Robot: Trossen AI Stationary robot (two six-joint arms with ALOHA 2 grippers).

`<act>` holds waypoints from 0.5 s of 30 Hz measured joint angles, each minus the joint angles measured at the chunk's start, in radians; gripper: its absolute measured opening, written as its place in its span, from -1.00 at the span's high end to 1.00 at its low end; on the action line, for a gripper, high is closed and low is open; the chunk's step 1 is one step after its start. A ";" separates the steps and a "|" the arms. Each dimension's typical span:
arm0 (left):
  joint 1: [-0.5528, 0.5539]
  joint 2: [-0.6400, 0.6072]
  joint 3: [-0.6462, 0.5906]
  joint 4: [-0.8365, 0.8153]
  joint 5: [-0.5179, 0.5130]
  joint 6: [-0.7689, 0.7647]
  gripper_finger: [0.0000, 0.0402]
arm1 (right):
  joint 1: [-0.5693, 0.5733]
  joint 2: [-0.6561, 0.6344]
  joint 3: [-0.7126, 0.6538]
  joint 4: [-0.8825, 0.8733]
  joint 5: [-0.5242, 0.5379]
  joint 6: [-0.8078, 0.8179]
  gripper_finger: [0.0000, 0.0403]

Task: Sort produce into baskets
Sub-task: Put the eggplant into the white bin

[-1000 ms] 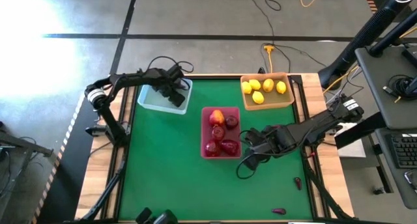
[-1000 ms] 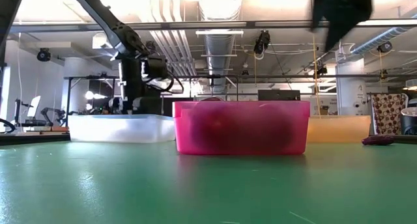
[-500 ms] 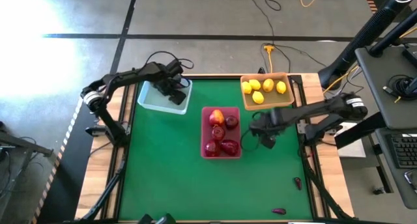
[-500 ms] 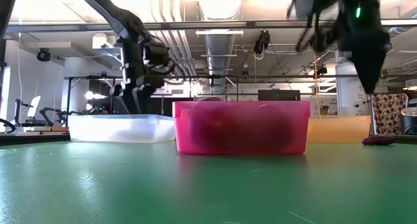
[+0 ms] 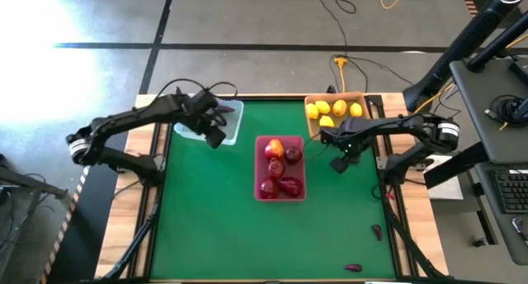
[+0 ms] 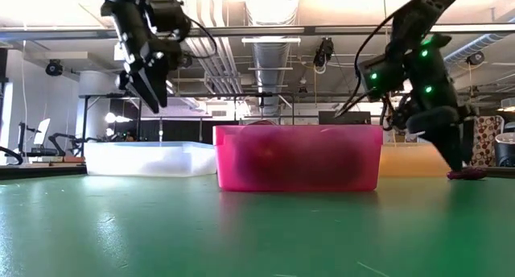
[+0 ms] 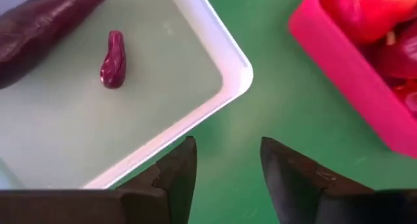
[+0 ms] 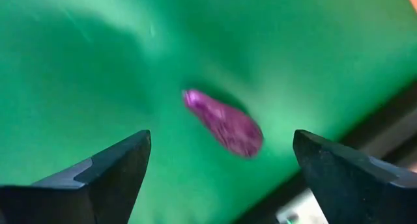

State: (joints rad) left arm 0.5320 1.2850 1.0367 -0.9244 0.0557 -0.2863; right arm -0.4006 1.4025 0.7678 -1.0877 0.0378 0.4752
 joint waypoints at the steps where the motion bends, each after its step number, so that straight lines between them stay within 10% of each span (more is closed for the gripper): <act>1: -0.010 -0.020 -0.006 0.002 -0.004 -0.013 0.25 | -0.016 0.000 -0.004 0.021 -0.009 -0.016 -0.83; 15: -0.056 -0.188 -0.059 0.075 -0.108 -0.120 0.37 | -0.097 0.011 -0.117 0.106 -0.098 -0.075 -0.17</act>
State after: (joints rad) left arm 0.4762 1.0967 0.9775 -0.8498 -0.0520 -0.4067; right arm -0.4976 1.4132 0.6513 -0.9813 -0.0601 0.4000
